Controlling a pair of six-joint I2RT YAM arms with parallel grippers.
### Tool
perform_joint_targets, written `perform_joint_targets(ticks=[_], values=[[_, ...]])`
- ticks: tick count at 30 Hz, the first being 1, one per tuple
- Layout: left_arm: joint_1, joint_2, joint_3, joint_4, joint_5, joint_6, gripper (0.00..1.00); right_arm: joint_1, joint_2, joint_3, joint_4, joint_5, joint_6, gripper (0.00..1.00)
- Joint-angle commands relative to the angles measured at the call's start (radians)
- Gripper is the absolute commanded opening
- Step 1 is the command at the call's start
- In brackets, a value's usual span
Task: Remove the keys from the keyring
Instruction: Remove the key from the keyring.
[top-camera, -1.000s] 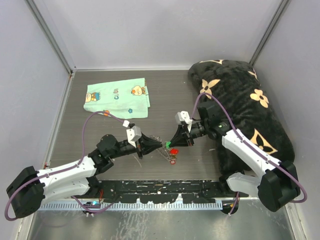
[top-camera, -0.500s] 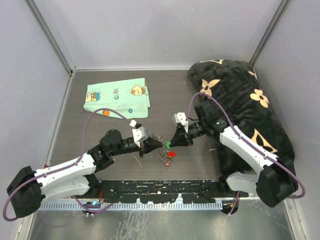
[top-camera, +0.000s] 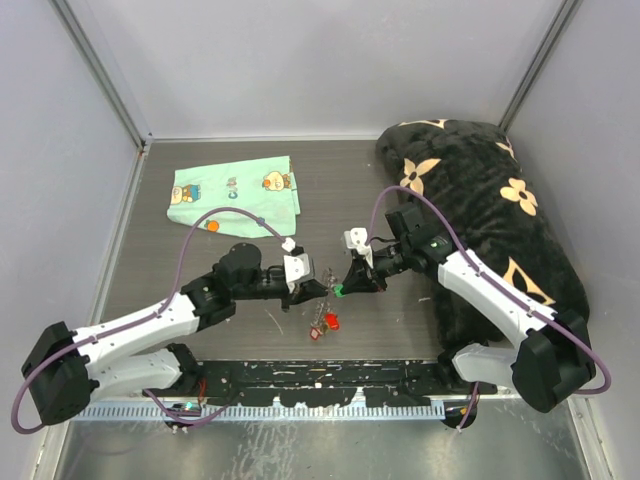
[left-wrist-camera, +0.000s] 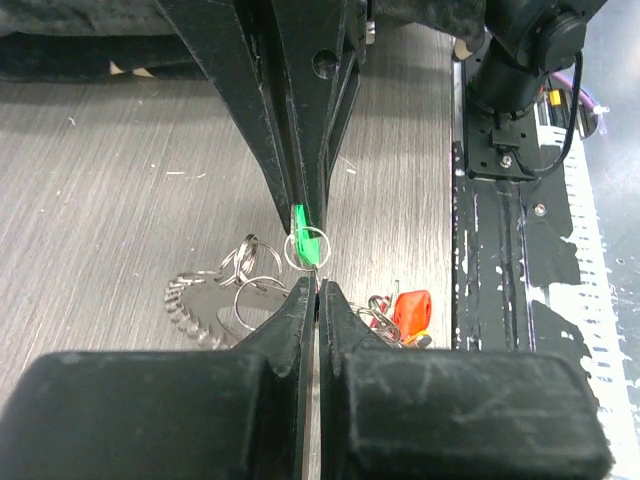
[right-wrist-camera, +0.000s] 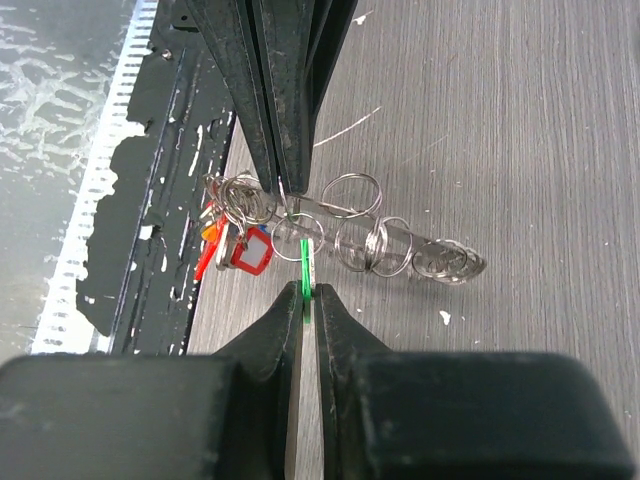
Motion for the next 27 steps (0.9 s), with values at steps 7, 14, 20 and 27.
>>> perform_joint_targets(ticks=[7,14,20,27], values=[[-0.002,0.045,0.115,-0.103,0.078,0.135,0.0,-0.001,0.021,0.072,-0.055,-0.007,-0.03,0.15],[-0.004,0.058,0.159,-0.188,0.097,0.223,0.0,0.0,0.052,0.09,-0.079,-0.004,-0.023,0.15],[-0.013,0.083,0.202,-0.264,0.103,0.272,0.0,0.001,0.075,0.107,-0.099,-0.004,-0.018,0.15],[-0.025,0.11,0.228,-0.3,0.087,0.313,0.0,0.004,0.088,0.121,-0.116,-0.03,-0.008,0.15]])
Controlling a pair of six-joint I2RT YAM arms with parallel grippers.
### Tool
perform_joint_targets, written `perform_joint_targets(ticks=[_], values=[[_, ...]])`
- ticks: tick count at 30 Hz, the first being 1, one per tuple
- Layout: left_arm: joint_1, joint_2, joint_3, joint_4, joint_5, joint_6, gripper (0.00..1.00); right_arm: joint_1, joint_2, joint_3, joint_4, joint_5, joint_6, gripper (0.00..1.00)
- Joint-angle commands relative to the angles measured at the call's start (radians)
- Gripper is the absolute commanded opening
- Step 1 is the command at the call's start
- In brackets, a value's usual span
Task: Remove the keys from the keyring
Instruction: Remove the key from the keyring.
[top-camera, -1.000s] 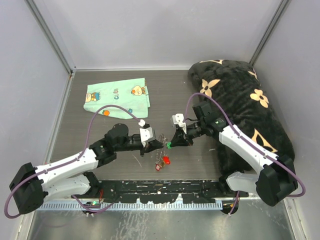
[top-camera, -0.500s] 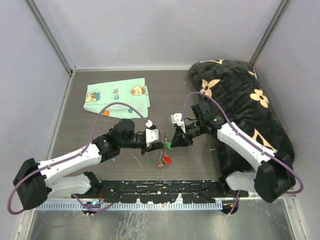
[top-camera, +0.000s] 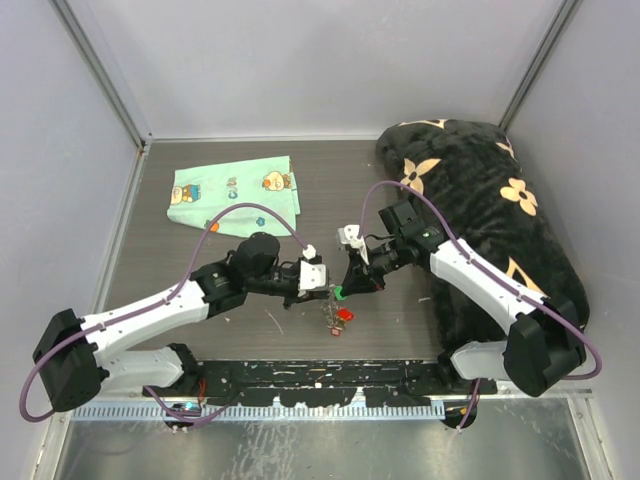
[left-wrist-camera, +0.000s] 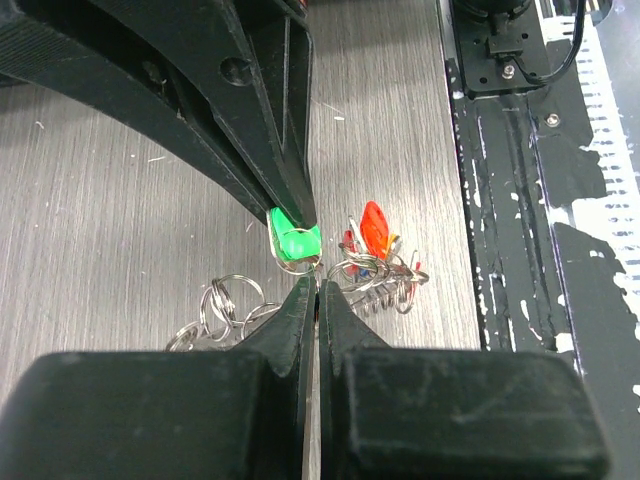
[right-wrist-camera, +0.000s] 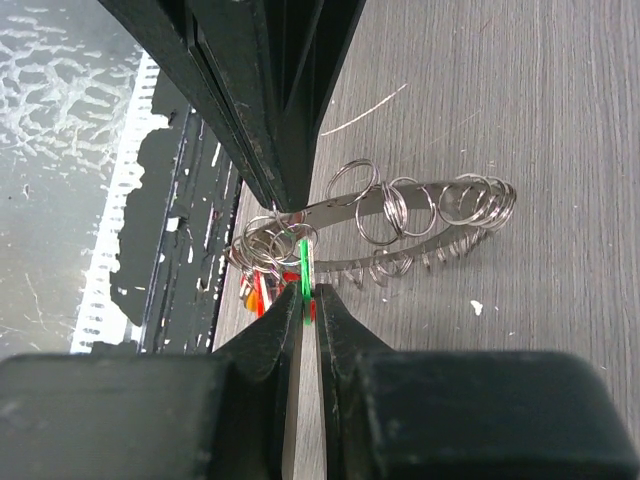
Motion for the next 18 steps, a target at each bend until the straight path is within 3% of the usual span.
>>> perform_joint_targets(ticks=[1,18], values=[[-0.011,0.003,0.059,-0.018,0.021,0.048,0.0,0.003,0.003,0.056,-0.005,-0.034,0.008,0.15],[-0.043,0.05,0.124,-0.099,-0.045,0.145,0.0,0.024,0.037,0.081,-0.02,-0.046,0.071,0.14]])
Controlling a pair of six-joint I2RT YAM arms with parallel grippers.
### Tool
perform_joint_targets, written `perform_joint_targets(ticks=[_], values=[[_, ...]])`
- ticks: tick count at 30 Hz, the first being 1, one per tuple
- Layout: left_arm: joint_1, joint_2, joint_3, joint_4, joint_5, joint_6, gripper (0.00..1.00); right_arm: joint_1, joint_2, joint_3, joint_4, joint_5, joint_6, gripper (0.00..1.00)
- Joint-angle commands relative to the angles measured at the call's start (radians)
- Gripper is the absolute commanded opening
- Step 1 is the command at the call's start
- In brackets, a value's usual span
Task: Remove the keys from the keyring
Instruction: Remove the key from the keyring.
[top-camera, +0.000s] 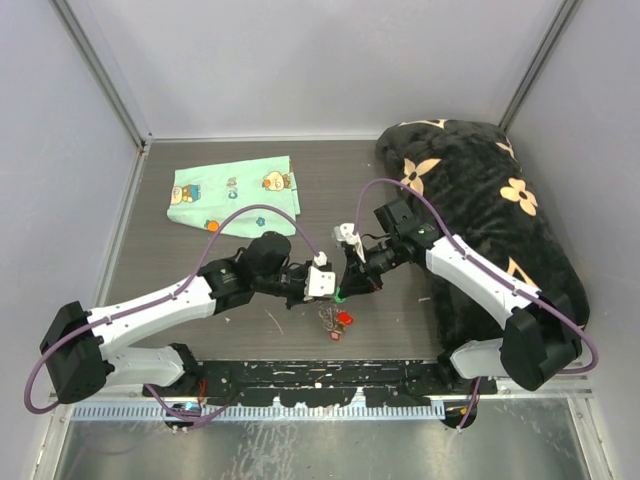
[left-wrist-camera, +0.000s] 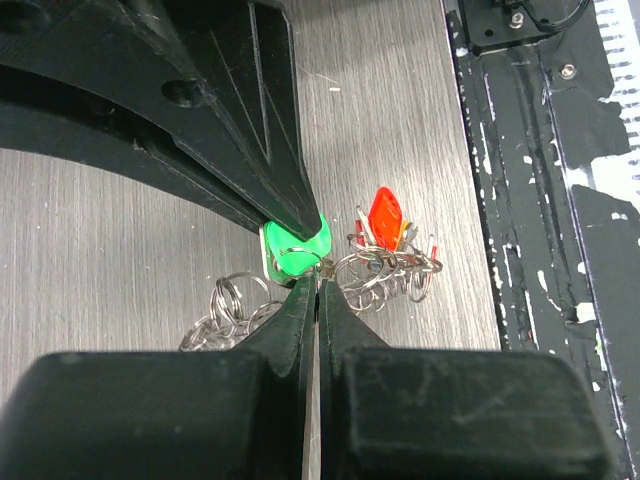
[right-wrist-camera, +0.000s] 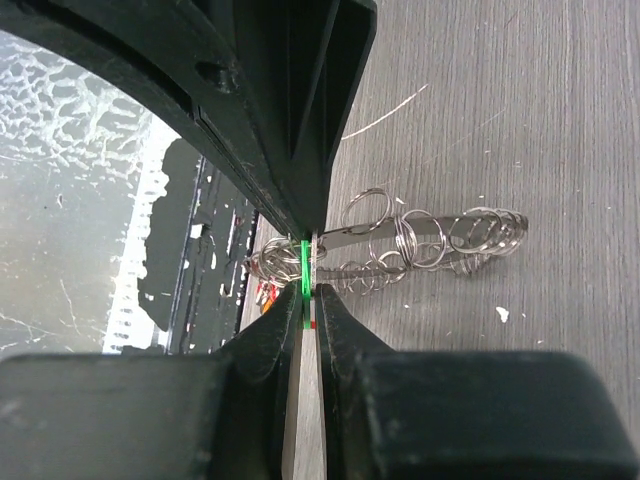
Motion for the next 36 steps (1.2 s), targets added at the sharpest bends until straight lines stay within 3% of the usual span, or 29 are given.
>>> perform_joint_targets(ticks=[1,13,36], values=[[-0.009,-0.012,0.049,0.017,-0.01,0.032,0.0,0.006,0.005,0.051,0.012,-0.024,0.039,0.15],[-0.009,-0.062,0.03,0.001,0.024,0.067,0.0,0.008,0.027,0.066,-0.001,0.029,0.036,0.14],[-0.01,-0.145,-0.003,0.058,0.109,0.019,0.0,0.007,0.031,0.062,-0.131,-0.071,-0.193,0.15]])
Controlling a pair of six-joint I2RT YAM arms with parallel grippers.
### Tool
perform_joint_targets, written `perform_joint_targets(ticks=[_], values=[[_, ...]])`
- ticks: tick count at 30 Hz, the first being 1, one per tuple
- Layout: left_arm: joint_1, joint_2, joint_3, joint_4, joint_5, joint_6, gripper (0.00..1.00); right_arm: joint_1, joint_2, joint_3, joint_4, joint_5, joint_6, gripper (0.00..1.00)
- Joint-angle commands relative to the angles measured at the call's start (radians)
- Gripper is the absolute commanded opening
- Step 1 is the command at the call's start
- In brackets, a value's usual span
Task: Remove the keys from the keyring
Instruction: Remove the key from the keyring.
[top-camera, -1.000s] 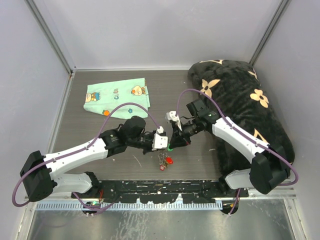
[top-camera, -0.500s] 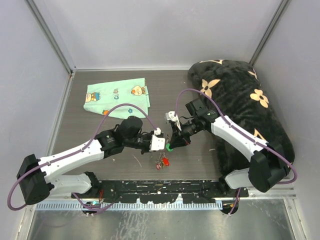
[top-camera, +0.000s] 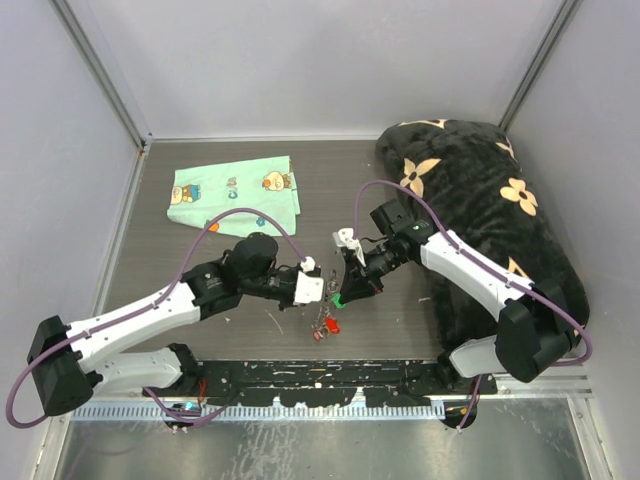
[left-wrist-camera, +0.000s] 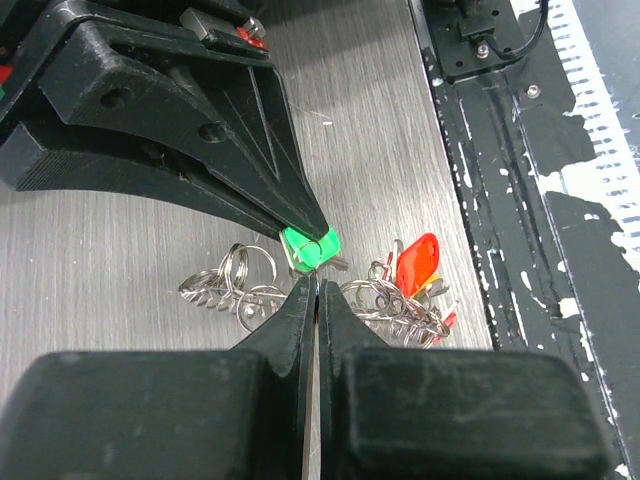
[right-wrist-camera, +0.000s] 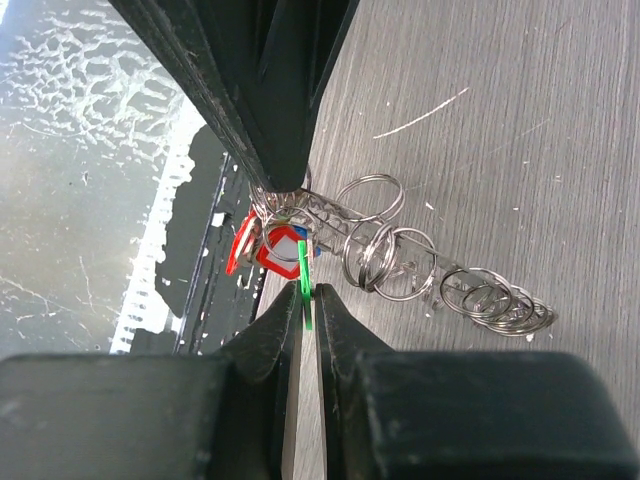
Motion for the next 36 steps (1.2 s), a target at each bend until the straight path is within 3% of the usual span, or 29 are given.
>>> perform_joint_targets(ticks=[1,6,15,26,31,36], values=[[-0.005,-0.043,-0.001,0.099,0.071,-0.043,0.0,0.0,-0.023,0.03,-0.023,-0.031,-0.07,0.15],[-0.005,-0.045,-0.016,0.138,0.091,-0.084,0.0,0.0,-0.031,0.03,-0.033,-0.036,-0.086,0.18],[-0.003,-0.067,-0.098,0.289,0.068,-0.273,0.0,0.0,-0.072,0.027,-0.03,-0.028,-0.088,0.33],[-0.003,-0.093,-0.273,0.65,-0.057,-0.639,0.0,-0.022,-0.165,-0.009,-0.051,-0.096,-0.183,0.44],[-0.003,-0.102,-0.311,0.745,-0.094,-0.749,0.0,-0.022,-0.186,-0.068,-0.048,-0.163,-0.294,0.43],[-0.003,-0.11,-0.358,0.869,-0.107,-0.825,0.0,-0.022,-0.212,-0.103,0.003,-0.155,-0.323,0.34]])
